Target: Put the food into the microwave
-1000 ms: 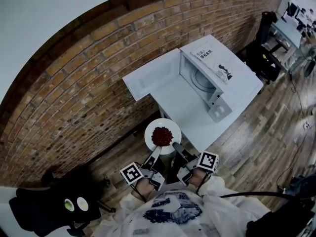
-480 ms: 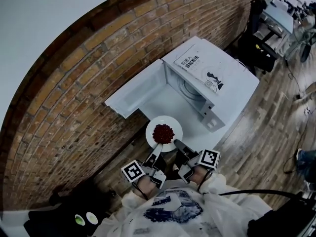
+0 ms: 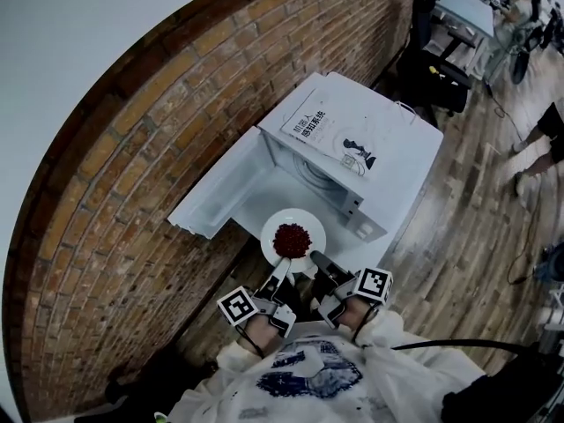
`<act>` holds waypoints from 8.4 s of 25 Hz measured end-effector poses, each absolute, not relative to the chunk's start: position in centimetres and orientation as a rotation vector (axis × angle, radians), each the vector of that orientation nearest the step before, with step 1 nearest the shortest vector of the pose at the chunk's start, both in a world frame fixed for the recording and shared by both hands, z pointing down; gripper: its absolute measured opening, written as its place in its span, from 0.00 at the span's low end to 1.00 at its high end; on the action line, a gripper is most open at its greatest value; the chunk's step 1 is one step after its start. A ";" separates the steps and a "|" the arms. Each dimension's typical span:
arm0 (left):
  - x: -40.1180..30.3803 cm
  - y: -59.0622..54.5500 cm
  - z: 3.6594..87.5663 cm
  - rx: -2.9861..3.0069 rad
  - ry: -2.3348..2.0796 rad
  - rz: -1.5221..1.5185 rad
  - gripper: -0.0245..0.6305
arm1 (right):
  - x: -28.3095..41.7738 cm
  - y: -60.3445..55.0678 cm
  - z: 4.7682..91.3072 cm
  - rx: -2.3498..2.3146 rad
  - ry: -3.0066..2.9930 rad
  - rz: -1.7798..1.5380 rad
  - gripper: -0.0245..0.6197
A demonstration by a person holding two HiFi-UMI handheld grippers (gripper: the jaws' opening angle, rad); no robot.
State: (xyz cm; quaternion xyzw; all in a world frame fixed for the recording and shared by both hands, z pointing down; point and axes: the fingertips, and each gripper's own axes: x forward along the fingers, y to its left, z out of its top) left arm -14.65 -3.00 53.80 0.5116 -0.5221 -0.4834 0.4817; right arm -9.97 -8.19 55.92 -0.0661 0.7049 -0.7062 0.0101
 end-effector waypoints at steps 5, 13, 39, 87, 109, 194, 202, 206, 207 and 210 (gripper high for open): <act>-16.1 -5.8 53.8 1.296 -1.202 -1.110 0.12 | -11.0 -10.5 55.9 -0.308 2.146 -2.167 0.08; -18.9 -9.6 53.6 1.358 -1.057 -1.004 0.12 | -13.0 -13.4 56.0 -0.485 2.074 -2.063 0.08; -23.0 -16.1 61.4 1.449 -0.816 -0.776 0.12 | -16.0 -17.8 64.0 -0.827 1.901 -1.957 0.08; -26.1 -24.5 71.3 1.357 -0.953 -0.573 0.12 | -18.5 -26.3 72.0 -1.059 1.717 -1.895 0.08; -25.0 -21.9 70.8 1.325 -0.891 -0.613 0.07 | -18.7 -26.8 71.9 -1.062 1.707 -1.904 0.08; -18.4 -15.3 42.5 2.382 -1.564 0.016 0.05 | -7.2 -16.3 44.8 -1.199 2.921 -0.667 0.06; -16.2 -14.9 41.0 2.466 -1.660 0.097 0.05 | -5.9 -16.1 43.0 -1.236 2.979 -0.445 0.06; -15.7 -15.4 41.2 2.475 -1.665 0.111 0.05 | -5.4 -16.4 43.1 -1.245 2.978 -0.431 0.06; -15.6 -15.6 41.2 2.475 -1.669 0.113 0.05 | -5.3 -16.6 43.1 -1.246 2.978 -0.429 0.06; -15.5 -15.9 41.3 2.470 -1.674 0.120 0.05 | -5.1 -16.9 42.9 -1.243 2.975 -0.427 0.06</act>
